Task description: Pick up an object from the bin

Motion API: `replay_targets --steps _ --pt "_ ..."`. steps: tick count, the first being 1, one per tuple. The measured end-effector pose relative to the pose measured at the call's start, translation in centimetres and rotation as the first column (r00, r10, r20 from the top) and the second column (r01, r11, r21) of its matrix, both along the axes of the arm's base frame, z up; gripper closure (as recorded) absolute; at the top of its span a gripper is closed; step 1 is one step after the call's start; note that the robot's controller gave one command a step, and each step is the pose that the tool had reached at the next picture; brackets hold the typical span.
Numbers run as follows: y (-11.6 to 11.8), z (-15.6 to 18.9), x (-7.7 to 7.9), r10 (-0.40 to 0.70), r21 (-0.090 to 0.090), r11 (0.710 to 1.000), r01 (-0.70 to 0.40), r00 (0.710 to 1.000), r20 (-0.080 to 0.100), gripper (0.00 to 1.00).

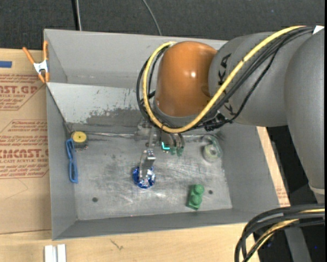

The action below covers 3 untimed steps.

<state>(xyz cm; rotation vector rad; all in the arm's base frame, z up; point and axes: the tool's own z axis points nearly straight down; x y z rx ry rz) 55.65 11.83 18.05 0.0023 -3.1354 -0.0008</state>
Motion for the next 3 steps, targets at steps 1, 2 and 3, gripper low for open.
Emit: replay_targets --steps 1,2,3 --pt "-3.4 -11.0 -2.7 0.104 0.002 0.995 -0.104 0.994 0.019 0.0" --pt "-4.2 -8.0 -2.8 0.058 0.0 0.998 -0.058 0.998 0.009 0.0" --pt "-4.3 -8.1 -4.0 -0.001 0.0 1.0 0.001 1.0 0.005 0.0"
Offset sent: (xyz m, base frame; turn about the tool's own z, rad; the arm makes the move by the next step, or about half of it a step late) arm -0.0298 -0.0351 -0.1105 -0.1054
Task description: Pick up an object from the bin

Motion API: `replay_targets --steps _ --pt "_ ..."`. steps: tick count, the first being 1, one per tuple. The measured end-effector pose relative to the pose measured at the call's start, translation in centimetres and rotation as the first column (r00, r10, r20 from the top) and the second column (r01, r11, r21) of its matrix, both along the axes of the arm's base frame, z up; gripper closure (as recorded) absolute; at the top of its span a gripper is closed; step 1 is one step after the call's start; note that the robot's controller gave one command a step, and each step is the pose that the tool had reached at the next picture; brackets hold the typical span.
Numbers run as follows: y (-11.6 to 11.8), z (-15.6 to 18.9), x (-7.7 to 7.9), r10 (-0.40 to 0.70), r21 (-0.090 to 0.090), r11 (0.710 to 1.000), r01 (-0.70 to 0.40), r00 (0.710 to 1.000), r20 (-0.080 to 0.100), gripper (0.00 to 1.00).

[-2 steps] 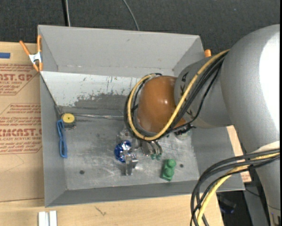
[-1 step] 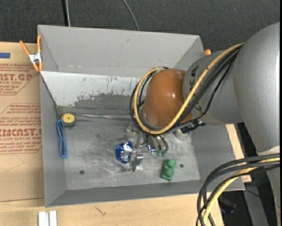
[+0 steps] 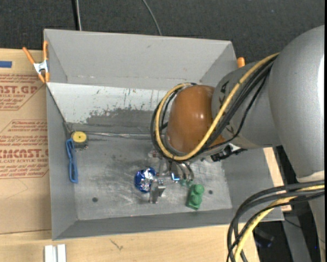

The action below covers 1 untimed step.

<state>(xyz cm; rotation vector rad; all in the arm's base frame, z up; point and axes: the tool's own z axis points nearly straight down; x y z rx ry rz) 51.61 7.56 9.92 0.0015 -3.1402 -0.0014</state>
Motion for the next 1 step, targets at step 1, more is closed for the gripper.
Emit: replay_targets --steps 1 --pt "-0.18 -2.55 -1.72 -0.129 0.005 0.992 0.129 0.992 0.018 0.0"
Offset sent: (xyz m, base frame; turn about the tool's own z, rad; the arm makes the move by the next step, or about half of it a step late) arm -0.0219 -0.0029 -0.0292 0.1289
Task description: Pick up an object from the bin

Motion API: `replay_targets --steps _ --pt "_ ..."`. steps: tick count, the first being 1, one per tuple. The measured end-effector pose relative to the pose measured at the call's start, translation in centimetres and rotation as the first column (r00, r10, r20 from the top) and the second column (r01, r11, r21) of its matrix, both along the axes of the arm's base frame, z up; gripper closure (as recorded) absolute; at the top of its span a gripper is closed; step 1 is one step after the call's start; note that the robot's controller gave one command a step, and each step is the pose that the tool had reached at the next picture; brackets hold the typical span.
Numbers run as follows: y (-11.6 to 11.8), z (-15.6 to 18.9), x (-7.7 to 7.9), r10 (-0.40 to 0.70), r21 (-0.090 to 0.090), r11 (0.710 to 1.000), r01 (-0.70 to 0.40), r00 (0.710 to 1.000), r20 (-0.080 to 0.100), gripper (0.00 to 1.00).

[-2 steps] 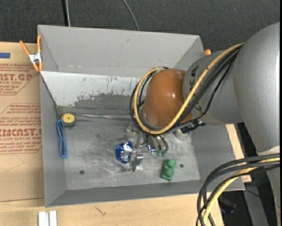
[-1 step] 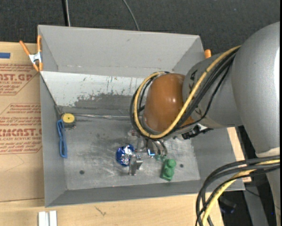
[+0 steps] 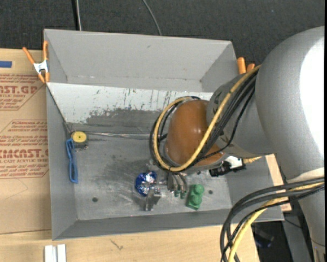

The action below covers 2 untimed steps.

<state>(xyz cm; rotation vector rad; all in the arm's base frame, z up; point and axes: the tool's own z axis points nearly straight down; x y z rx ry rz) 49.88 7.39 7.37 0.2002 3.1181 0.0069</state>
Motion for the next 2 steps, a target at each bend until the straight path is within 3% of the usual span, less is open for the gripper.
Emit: replay_targets --steps 1,2 --pt "0.09 0.18 0.25 0.0 -0.001 1.0 0.0 1.0 -0.008 0.0" --pt "0.11 0.29 0.33 0.0 0.0 1.0 0.0 1.0 -0.005 1.0"
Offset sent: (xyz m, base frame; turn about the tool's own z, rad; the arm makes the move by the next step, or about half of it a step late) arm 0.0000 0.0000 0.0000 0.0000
